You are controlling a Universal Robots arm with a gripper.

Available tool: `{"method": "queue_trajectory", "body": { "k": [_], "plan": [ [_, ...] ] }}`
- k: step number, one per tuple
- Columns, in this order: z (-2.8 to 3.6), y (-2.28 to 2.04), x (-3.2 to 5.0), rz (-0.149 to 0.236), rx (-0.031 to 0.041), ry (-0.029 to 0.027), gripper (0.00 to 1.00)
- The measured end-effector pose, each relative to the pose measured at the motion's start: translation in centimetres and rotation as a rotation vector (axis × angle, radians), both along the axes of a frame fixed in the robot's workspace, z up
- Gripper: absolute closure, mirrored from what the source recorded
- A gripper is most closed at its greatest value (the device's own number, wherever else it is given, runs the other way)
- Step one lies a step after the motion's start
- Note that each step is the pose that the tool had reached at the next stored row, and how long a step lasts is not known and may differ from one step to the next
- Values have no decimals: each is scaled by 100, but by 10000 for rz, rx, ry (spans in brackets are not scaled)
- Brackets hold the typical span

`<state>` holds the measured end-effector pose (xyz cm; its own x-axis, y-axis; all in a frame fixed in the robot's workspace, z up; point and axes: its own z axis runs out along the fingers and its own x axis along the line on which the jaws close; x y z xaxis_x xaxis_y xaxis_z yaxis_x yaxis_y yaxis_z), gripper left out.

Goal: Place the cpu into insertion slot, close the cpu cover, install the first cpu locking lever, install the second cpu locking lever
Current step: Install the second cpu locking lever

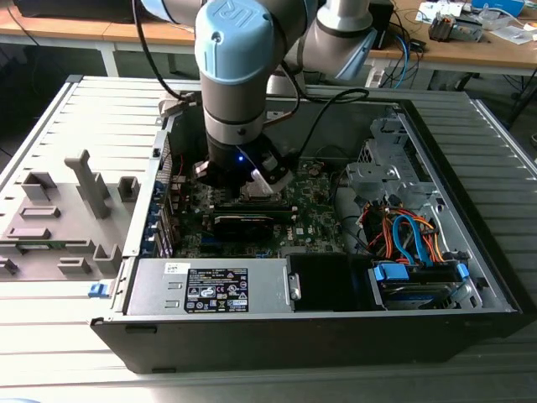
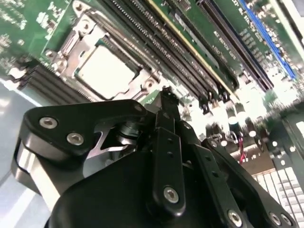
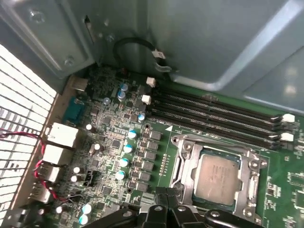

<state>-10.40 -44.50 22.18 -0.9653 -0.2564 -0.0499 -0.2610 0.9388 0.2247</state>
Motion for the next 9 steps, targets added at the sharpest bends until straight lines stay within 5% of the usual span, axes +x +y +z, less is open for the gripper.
{"method": "queue_trajectory", "body": {
  "k": [2, 5, 7, 9],
  "plan": [
    [1, 0, 89, 0, -1, 101, 89],
    [-3, 4, 331, -1, -56, 360, 89],
    [-4, 28, 406, -6, -367, 401, 89],
    [-3, 72, 438, -12, -575, 412, 89]
  ]
}}
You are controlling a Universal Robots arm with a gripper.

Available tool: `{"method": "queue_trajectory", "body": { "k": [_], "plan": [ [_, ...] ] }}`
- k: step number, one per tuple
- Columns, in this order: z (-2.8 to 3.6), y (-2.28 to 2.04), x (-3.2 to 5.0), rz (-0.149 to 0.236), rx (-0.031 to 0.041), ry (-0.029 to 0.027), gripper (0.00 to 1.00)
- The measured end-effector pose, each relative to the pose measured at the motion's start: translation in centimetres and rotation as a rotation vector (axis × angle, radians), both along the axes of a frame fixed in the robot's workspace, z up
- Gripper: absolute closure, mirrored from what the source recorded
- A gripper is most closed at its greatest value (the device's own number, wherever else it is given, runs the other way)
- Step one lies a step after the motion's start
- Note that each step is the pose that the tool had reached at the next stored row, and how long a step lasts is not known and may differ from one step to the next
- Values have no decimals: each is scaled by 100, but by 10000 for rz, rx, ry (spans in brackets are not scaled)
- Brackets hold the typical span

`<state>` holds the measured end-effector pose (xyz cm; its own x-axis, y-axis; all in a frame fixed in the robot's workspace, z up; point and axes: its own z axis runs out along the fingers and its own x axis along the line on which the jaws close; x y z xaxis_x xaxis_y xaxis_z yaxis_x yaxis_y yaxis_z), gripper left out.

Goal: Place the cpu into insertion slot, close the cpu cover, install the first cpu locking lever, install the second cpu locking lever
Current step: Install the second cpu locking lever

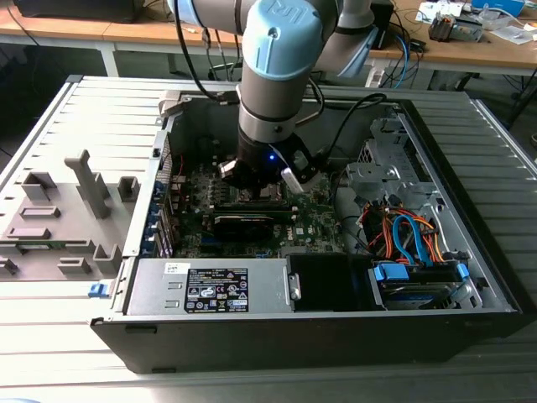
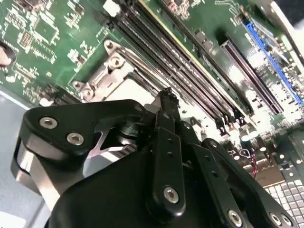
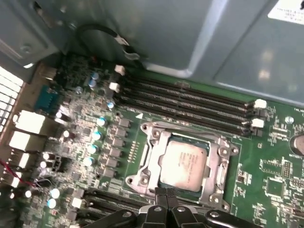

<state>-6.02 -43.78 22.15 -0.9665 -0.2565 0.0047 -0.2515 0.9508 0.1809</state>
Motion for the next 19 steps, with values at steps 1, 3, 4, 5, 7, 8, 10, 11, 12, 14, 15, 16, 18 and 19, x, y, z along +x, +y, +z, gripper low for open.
{"method": "queue_trajectory", "body": {
  "k": [1, 3, 4, 5, 7, 8, 10, 11, 12, 14, 15, 16, 18, 19],
  "plan": [
    [0, 29, 11, -1, -73, 3, 89],
    [0, 103, 26, 2, -248, 6, 89],
    [1, 168, 30, 2, -479, 6, 89],
    [4, 199, 30, 2, -614, 6, 89],
    [27, 235, 30, 1, -863, 6, 89],
    [48, 239, 30, 2, -937, 6, 89],
    [108, 241, 30, 2, -1044, 6, 89],
    [128, 241, 30, 2, -1058, 5, 89],
    [142, 241, 30, 2, -1068, 6, 89],
    [150, 242, 30, 2, -1066, 4, 89],
    [150, 242, 30, 2, -1067, 4, 89],
    [153, 241, 30, 2, -1070, 5, 89],
    [154, 241, 30, 2, -1070, 6, 89],
    [154, 241, 30, 2, -1070, 6, 89]
  ]
}}
